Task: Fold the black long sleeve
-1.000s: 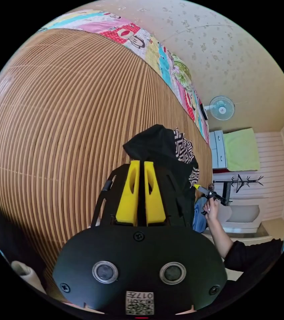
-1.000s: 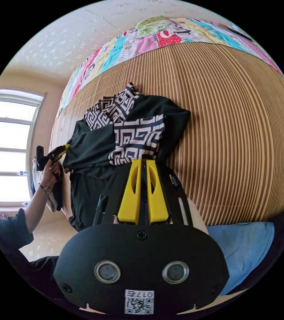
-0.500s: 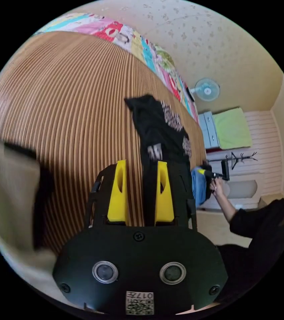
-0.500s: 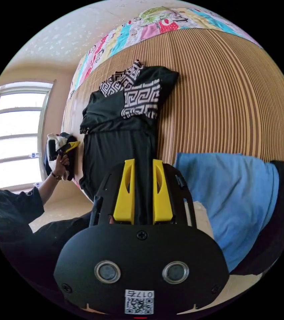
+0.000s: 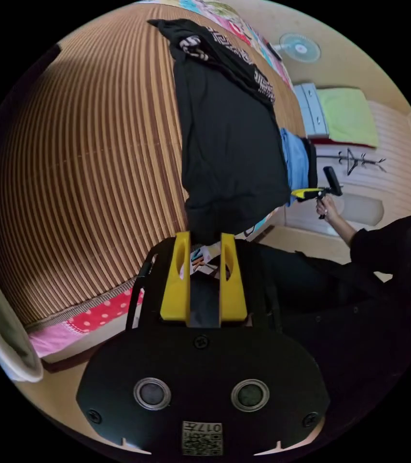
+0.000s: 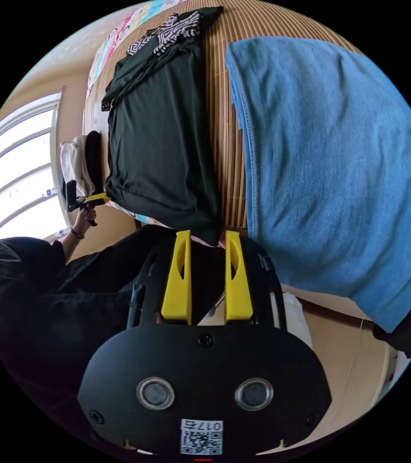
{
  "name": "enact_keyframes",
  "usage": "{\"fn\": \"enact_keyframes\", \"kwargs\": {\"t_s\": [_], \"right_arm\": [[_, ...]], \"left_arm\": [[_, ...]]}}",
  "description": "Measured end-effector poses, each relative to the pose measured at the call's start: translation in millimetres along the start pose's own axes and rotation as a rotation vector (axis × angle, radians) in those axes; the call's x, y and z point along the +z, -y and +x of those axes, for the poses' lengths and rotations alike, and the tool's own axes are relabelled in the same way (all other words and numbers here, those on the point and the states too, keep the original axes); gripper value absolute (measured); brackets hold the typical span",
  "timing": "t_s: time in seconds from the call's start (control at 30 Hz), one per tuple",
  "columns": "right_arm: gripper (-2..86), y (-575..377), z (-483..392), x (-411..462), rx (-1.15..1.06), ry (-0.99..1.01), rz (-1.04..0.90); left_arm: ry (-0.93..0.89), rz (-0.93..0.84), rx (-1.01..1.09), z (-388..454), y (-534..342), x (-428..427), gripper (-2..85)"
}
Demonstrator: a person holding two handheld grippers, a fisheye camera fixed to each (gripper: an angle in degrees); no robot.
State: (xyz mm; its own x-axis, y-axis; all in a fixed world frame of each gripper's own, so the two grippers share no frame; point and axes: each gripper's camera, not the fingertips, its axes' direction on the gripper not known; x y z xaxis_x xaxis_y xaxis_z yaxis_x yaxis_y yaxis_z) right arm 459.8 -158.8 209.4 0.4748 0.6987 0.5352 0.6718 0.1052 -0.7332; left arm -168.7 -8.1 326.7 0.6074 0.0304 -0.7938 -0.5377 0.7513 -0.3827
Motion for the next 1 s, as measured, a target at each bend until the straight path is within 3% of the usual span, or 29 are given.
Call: {"fn": "enact_keyframes", "kwargs": {"t_s": [0.27,0.4,0.47,0.53,0.63,0.83,1.0], "right_arm": [[2.4,-20.1,34.4,14.1,0.091,0.237,0.002],[1.7,-78.4,56.1,-7.0,0.115,0.519,0.04],[1.4,-118.7,68.7,-30.2,0.097,0.847,0.185],[1.3,-137.2,78.9,-48.7,0.098,1.03,0.371],[1.4,-123.0,90.9,-64.1,0.086,1.169,0.59],[1.4,13.6,81.2,-65.4,0.053,1.262,0.759],[1.4,136.6,71.5,-81.9,0.046,1.146,0.804]], "left_arm": [[-0.126,-0.072,0.019,-18.3,-15.4,-18.5,0.5],[-0.423,-0.047,-0.04,-30.5,-62.2,-40.5,-0.1],[-0.642,0.028,-0.068,-36.3,-84.1,-51.6,-0.1],[-0.897,0.225,-0.076,-45.6,-99.6,-71.6,-0.1],[-1.041,0.489,-0.063,-62.9,-84.7,-89.1,-0.1],[-1.12,0.853,-0.17,-109.2,-0.8,-82.3,-0.2],[-1.045,1.011,-0.208,-139.7,64.8,-82.8,0.2]]}}
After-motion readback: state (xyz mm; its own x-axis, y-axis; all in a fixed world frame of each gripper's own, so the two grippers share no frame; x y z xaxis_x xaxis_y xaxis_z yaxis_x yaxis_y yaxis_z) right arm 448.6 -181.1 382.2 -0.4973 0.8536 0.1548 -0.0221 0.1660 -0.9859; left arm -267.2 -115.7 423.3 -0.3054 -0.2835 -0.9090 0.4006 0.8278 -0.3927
